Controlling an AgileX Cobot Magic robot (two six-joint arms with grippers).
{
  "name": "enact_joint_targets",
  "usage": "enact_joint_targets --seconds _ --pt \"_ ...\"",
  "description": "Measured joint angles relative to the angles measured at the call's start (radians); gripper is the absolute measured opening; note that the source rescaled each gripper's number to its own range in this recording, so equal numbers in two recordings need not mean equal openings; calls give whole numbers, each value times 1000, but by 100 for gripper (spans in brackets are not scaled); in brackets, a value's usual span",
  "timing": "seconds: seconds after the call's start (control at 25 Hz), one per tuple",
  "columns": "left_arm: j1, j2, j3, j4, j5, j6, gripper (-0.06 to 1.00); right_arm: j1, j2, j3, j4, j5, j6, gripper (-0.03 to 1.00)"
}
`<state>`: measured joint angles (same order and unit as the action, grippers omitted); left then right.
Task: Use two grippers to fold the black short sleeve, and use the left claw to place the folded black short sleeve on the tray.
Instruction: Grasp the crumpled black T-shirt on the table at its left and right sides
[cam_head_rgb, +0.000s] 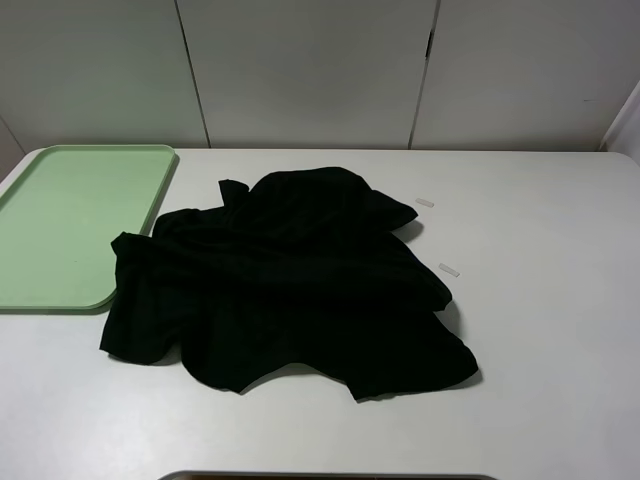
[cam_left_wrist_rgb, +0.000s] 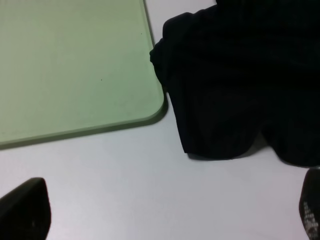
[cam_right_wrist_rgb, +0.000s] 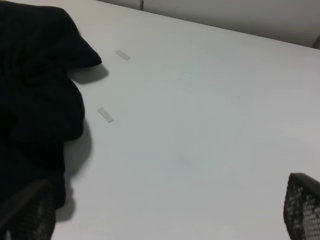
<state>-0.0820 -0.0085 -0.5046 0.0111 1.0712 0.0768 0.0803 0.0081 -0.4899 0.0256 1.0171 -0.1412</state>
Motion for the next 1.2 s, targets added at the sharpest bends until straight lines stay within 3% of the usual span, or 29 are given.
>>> enact_joint_targets --seconds 1.2 --pt "0 0 0 0 0 0 100 0 0 0 0 0 0 100"
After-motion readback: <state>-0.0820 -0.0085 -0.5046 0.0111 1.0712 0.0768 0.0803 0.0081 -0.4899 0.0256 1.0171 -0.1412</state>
